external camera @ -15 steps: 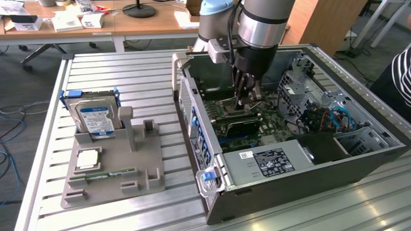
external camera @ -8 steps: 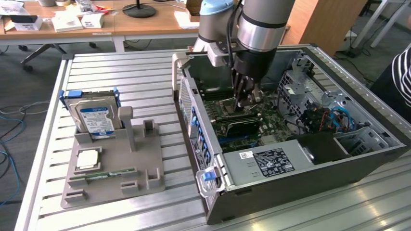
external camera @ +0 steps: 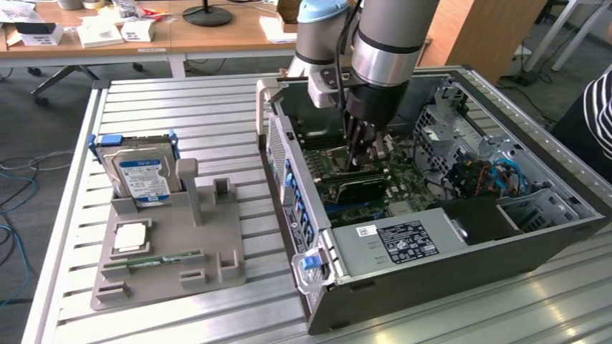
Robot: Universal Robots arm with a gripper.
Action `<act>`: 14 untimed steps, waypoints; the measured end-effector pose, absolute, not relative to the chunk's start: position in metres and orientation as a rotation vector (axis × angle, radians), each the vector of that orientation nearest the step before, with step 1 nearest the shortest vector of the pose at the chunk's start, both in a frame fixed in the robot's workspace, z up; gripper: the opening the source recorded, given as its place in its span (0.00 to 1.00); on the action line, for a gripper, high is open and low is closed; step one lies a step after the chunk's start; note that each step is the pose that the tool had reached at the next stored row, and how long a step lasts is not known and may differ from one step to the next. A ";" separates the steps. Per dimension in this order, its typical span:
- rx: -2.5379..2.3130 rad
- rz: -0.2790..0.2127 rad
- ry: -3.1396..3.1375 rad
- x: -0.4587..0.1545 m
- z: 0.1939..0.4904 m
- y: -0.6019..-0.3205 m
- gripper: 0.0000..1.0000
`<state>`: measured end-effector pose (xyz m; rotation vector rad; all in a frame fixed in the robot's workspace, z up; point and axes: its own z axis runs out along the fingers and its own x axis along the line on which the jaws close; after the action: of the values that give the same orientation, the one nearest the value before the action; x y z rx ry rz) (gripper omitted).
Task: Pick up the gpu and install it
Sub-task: 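Press down on the gpu until it lock into place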
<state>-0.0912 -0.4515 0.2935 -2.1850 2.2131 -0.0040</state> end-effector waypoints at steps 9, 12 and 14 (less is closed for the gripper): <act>-2.185 -0.004 2.213 -0.091 0.289 -0.451 0.11; -2.185 -0.004 2.213 -0.091 0.286 -0.452 0.11; -2.185 -0.004 2.213 -0.091 0.285 -0.452 0.11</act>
<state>-0.0913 -0.4520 0.2845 -2.1849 2.2131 -0.0040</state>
